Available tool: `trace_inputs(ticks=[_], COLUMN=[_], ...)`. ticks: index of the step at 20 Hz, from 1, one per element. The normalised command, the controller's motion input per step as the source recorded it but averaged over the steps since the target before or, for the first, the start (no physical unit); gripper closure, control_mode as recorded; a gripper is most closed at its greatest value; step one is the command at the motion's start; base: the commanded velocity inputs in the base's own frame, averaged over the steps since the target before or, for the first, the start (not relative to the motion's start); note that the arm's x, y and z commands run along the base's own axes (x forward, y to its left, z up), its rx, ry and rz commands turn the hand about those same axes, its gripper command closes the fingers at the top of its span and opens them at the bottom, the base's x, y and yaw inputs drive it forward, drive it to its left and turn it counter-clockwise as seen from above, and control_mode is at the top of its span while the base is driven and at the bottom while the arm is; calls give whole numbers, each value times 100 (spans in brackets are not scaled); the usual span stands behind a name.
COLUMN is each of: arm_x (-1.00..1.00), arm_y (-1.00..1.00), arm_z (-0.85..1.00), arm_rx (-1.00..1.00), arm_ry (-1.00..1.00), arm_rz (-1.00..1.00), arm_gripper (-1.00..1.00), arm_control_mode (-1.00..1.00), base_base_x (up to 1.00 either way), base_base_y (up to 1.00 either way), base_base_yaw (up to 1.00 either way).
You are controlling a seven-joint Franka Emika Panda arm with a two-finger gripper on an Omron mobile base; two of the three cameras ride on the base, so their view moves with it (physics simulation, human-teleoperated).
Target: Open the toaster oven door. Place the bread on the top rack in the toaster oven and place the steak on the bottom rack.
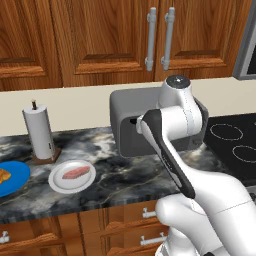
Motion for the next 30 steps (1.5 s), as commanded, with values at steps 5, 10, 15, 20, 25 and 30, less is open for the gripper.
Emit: trace_inputs(ticks=[5, 10, 15, 20, 25, 30], arm_x=[0, 0, 0, 0, 0, 0], arm_y=[0, 0, 0, 0, 0, 0], arm_z=[0, 0, 0, 0, 0, 0], arm_rx=[0, 0, 0, 0, 0, 0], arm_ry=[0, 0, 0, 0, 0, 0], arm_rz=[0, 0, 0, 0, 0, 0], arm_gripper=[-100, -100, -100, -100, -100, -100], arm_control_mode=[100, 100, 100, 100, 100, 100], base_base_x=[-30, -3, 6, 31, 26, 42], base_base_y=[68, 67, 39, 44, 53, 14], base_base_yaw=[0, -1, -1, -10, -10, -1])
